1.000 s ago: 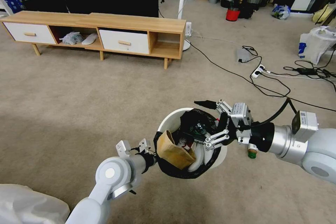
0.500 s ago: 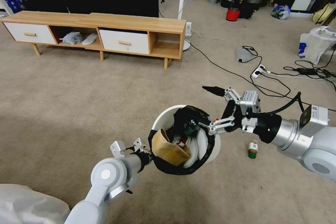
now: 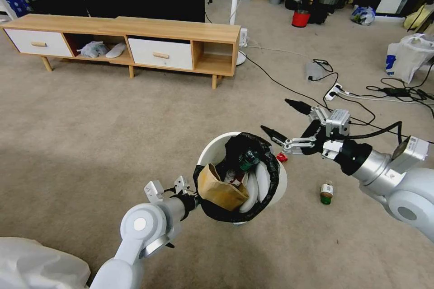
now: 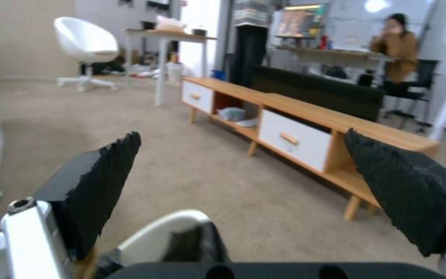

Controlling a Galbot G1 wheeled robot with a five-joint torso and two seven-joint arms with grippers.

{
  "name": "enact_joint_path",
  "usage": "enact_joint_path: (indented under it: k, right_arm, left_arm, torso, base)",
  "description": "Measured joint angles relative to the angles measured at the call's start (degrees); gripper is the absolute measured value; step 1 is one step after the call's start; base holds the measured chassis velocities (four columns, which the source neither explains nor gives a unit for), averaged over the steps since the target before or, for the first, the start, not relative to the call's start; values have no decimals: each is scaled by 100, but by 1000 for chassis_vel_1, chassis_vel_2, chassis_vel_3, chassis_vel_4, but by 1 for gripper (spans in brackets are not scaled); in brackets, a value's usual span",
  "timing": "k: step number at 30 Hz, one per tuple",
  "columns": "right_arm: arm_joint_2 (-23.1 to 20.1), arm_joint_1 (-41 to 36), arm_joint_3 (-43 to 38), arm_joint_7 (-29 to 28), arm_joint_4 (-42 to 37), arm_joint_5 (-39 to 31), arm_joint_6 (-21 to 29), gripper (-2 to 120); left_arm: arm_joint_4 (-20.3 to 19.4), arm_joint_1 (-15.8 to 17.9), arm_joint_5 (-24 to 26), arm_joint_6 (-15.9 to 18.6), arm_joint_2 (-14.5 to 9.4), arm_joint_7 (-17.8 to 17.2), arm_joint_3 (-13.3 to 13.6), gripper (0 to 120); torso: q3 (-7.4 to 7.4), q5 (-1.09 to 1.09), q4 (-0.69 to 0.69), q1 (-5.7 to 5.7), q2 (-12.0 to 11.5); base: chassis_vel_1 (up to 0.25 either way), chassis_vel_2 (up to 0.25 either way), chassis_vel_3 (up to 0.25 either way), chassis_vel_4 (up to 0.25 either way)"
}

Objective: Pick up the trash bin and place the garbage on the floor into it.

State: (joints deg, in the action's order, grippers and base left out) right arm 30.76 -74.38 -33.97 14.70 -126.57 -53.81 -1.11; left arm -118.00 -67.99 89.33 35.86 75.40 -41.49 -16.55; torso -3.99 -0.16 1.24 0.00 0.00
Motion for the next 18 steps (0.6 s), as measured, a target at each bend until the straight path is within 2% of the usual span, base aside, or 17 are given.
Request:
enact_joint_path:
  k: [5,9,12,18]
  right_arm:
    - [318,-86,-9,-121,216,193,0,100]
    - [482,-109,-5,-318,362,310,17,100]
    - [581,-40,121,-774,541,431,224,100]
    - [586,99,281,-1237,710,430,406,100]
  left_arm:
    - [0,62,1,-4,-85,48,-57,0]
    - [16,101,-13,-8,-52,70,-94,0]
    - [47,127,-65,-3,17,90,-107,0]
    - [73,151,-100,2,84,111,-139,0]
  torso:
    - [0,0,0,0,0]
    - [0,0,0,0,0]
    - [0,0,0,0,0]
    - [0,0,-1,0,0]
  base:
    - [0,0,0,0]
    - [0,0,0,0]
    - [0,0,0,0]
    - [0,0,0,0]
